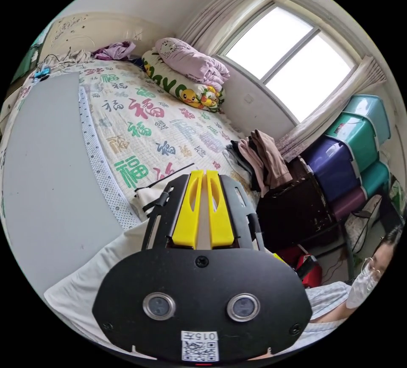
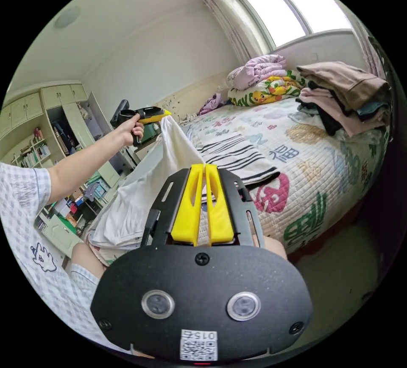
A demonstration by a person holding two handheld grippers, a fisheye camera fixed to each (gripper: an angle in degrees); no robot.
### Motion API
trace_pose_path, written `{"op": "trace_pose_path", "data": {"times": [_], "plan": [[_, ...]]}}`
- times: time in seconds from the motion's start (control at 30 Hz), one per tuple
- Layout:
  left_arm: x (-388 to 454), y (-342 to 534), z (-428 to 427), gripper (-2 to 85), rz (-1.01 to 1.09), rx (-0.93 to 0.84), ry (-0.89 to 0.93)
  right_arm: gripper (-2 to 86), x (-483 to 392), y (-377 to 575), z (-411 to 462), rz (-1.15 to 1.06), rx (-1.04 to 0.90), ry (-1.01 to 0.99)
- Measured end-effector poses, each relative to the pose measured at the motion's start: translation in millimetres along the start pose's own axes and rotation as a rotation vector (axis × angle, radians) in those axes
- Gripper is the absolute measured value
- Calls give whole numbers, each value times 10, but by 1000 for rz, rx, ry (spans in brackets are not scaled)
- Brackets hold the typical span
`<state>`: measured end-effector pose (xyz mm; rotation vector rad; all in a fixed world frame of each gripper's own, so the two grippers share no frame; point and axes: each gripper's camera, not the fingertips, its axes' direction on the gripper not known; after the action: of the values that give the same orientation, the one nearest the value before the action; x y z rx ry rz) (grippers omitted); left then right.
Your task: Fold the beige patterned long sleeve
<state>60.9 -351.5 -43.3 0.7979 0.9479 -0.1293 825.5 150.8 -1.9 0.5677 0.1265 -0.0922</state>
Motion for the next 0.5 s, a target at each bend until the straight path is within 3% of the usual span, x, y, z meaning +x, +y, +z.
{"op": "trace_pose_path", "data": {"times": [0.2,0.37,0.5], "plan": [[-475,251,-1110,-2,-24,113,96,0,-942,117,-228,-292,-45,-289],[-1688,973,-2177,-3,-184,153,-21,0,-1902,815,531,-403,-250,-592],[-2522,1454,-2330,-4,-362,86,-147,0,-2587,1735,1439,-516,-518,-622]]}}
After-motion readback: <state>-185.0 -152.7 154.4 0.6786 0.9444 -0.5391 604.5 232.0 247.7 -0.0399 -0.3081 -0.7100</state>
